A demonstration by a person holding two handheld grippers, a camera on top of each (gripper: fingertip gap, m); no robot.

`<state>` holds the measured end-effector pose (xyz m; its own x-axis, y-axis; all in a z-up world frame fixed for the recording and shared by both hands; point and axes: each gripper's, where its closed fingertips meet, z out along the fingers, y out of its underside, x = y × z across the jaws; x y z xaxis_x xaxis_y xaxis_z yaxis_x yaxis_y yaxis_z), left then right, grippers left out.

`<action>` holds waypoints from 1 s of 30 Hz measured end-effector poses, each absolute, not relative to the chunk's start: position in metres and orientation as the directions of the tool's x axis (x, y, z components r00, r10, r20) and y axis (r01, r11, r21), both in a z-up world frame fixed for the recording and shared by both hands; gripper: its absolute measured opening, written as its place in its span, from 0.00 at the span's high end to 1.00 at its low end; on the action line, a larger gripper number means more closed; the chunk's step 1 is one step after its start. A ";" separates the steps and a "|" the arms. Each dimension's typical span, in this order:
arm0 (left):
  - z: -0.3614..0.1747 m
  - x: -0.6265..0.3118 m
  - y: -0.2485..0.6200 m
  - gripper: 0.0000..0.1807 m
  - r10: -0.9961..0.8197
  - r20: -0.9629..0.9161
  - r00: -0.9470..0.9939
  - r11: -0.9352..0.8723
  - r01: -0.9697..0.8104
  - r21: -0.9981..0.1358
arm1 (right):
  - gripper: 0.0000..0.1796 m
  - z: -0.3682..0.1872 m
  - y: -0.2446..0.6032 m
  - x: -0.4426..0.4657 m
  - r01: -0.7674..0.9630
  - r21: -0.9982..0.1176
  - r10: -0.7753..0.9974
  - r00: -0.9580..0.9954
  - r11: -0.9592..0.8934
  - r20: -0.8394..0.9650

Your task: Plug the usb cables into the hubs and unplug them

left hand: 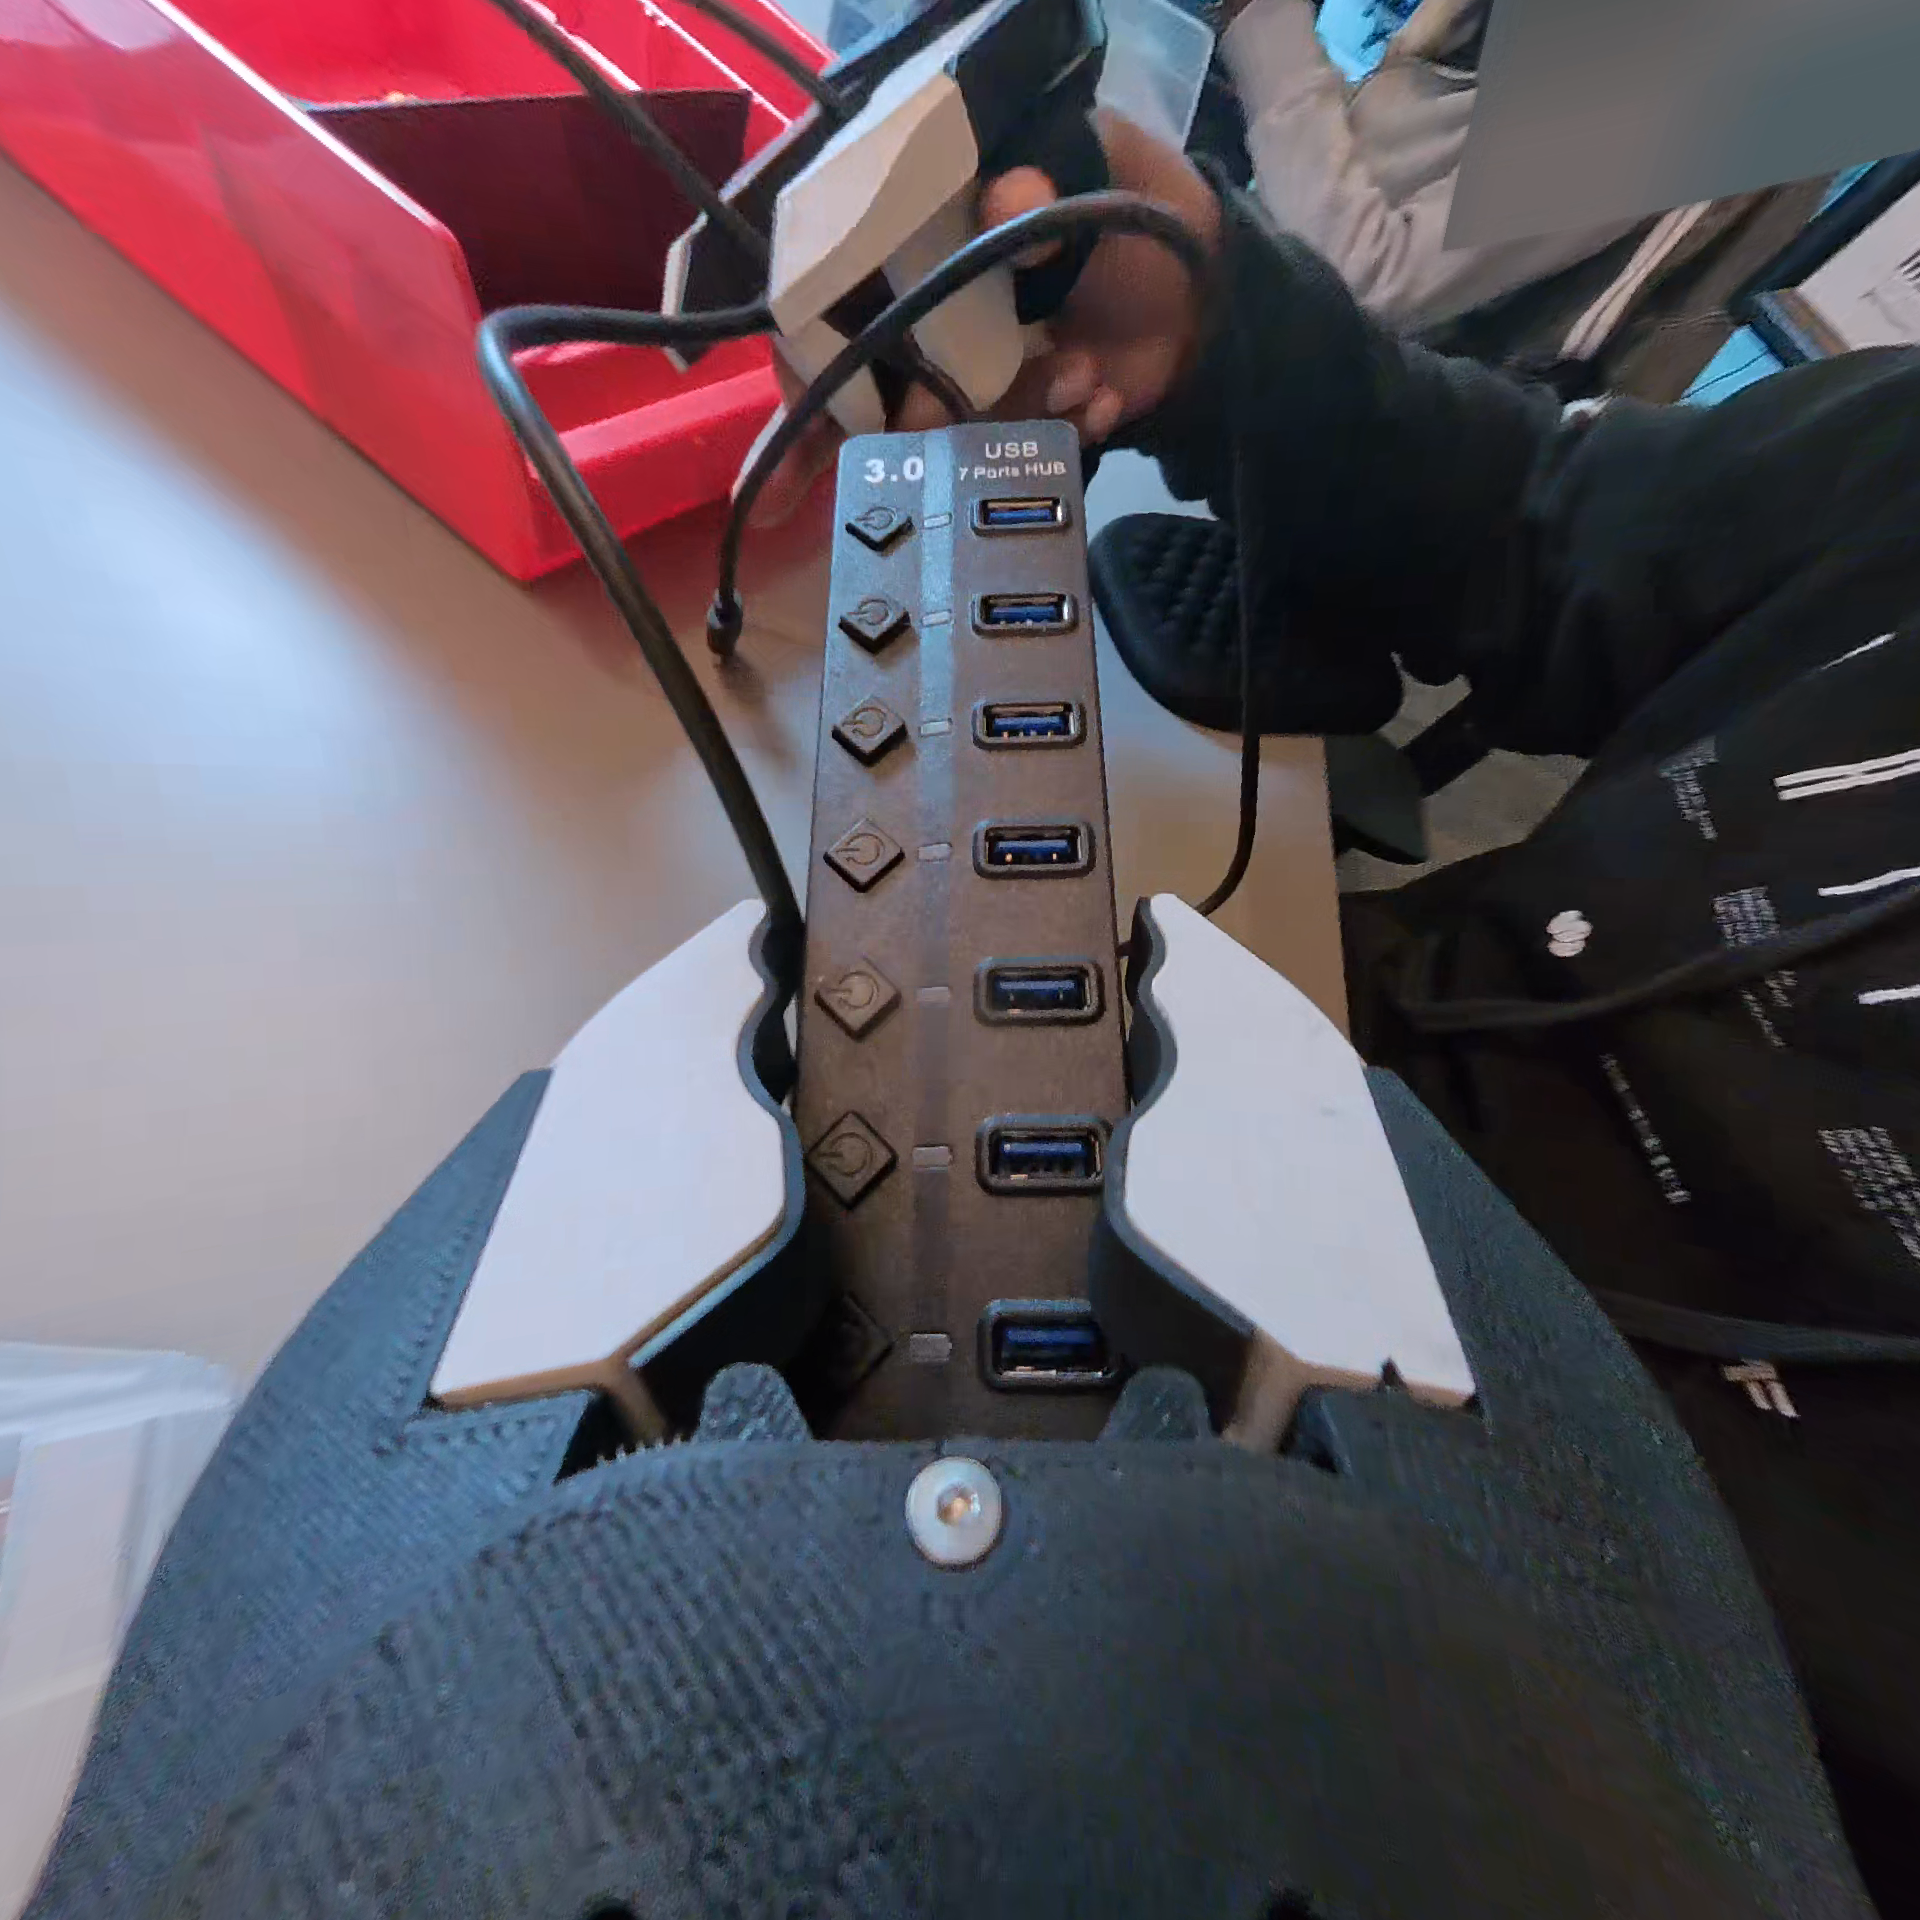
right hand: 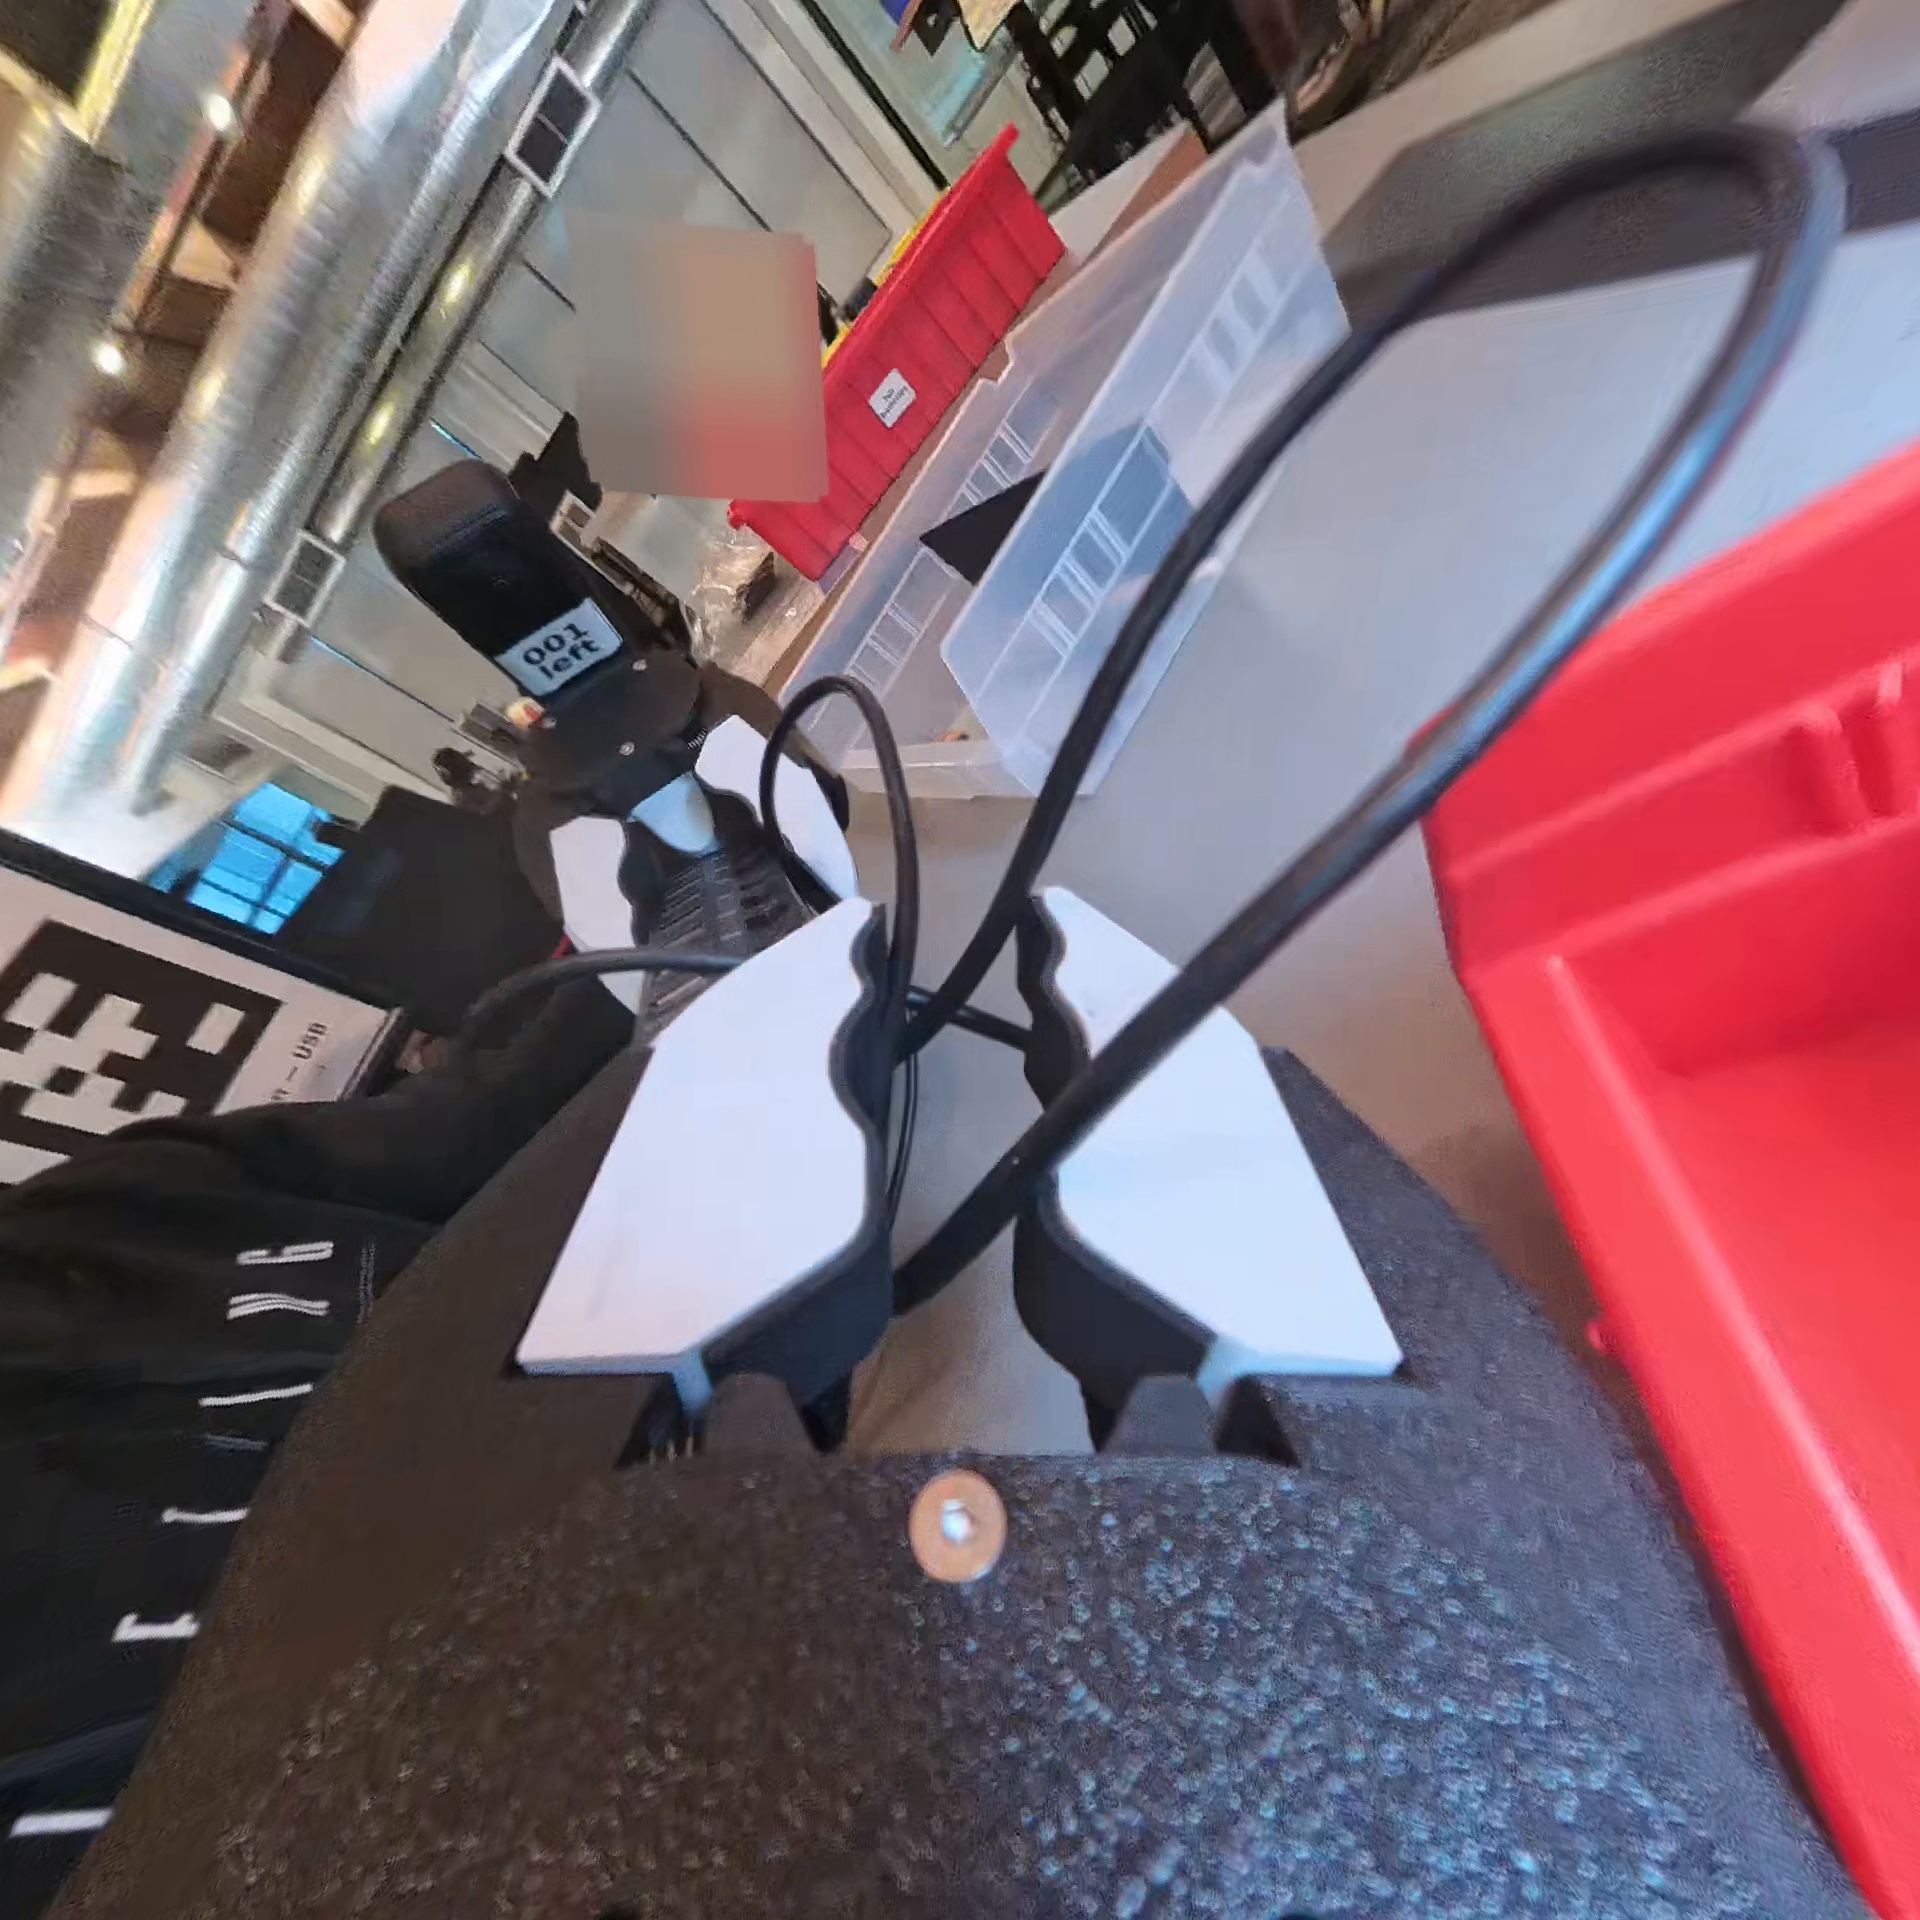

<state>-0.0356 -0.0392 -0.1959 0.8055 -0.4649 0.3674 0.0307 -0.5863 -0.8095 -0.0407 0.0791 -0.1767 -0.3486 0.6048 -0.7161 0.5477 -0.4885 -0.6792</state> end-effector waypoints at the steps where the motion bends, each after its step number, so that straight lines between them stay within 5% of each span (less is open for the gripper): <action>1: -0.197 -0.034 -0.040 0.66 -0.471 0.393 0.790 -0.592 0.047 -0.805 | 0.84 -0.180 0.079 -0.038 0.551 -0.677 0.604 -0.347 -0.488 -0.717; 6: -0.190 -0.028 -0.041 0.66 -0.509 0.463 0.726 -0.588 0.100 -0.803 | 0.72 -0.170 0.100 -0.026 0.525 -0.720 0.671 -0.331 -0.453 -0.664; 11: -0.175 -0.035 -0.045 0.66 -0.514 0.540 0.666 -0.567 0.209 -0.797 | 0.73 -0.143 0.163 -0.007 0.392 -0.814 0.819 -0.212 -0.429 -0.534; 18: -0.189 -0.043 -0.036 0.66 -0.407 0.593 0.695 -0.622 0.265 -0.737 | 0.69 -0.055 0.136 0.030 0.025 -0.995 0.951 -0.299 0.093 0.081; 23: -0.215 -0.033 -0.029 0.66 -0.337 0.608 0.719 -0.704 0.236 -0.670 | 0.72 -0.065 0.011 0.044 -0.148 -0.810 0.642 -0.537 0.567 0.547; 30: -0.222 -0.008 -0.046 0.66 -0.453 0.549 0.703 -0.739 0.049 -0.672 | 0.53 -0.191 0.011 0.021 0.158 -0.519 0.406 -0.818 0.840 0.408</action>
<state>-0.0077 -0.0460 -0.2222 0.7027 -0.4526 0.5490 0.0495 -0.7387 -0.6722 0.0205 0.0107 -0.1914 -0.8182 0.4055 0.4076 0.1577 0.8400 -0.5192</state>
